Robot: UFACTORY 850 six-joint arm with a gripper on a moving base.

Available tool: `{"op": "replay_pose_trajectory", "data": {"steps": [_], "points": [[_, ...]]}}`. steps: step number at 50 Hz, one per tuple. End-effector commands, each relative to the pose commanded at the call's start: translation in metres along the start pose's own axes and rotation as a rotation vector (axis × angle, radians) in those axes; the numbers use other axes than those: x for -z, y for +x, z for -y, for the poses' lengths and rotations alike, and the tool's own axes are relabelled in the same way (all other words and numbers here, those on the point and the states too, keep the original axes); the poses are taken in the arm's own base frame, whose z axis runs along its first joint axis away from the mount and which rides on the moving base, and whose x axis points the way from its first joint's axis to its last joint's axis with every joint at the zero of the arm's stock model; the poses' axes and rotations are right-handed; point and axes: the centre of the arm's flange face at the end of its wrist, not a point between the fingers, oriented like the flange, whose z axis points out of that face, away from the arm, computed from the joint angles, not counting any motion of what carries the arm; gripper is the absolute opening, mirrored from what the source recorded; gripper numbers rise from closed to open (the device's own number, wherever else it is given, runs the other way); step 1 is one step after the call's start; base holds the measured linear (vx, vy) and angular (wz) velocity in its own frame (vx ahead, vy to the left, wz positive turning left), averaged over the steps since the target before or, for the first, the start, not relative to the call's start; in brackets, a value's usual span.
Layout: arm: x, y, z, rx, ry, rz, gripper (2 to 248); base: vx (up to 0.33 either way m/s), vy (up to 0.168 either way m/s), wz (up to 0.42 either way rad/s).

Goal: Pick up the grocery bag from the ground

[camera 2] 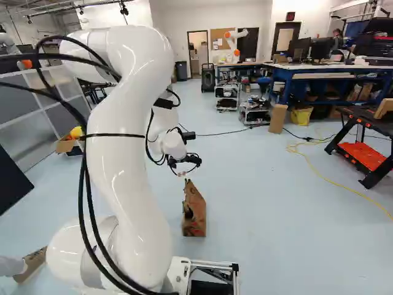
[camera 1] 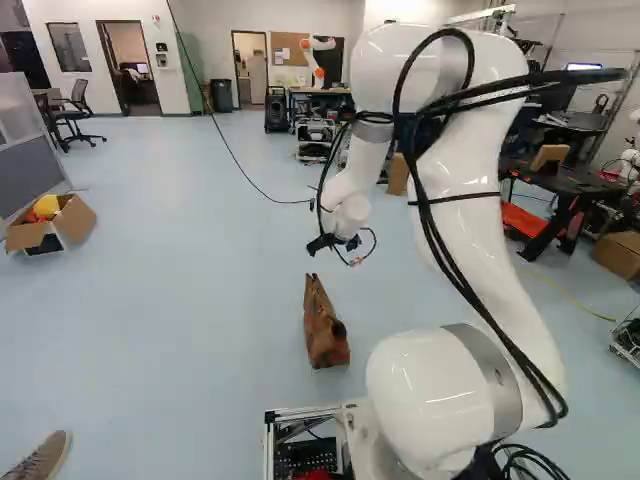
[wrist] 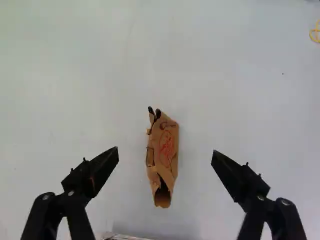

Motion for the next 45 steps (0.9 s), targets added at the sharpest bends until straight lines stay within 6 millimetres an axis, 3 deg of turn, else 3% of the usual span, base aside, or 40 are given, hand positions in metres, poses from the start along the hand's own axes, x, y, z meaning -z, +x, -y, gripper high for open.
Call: {"op": "replay_pose_trajectory", "data": {"steps": [45], "points": [[-0.114, -0.038, 0.0, -0.002, 0.009, 0.126, 247, 0.0, 0.0, 0.0]]}}
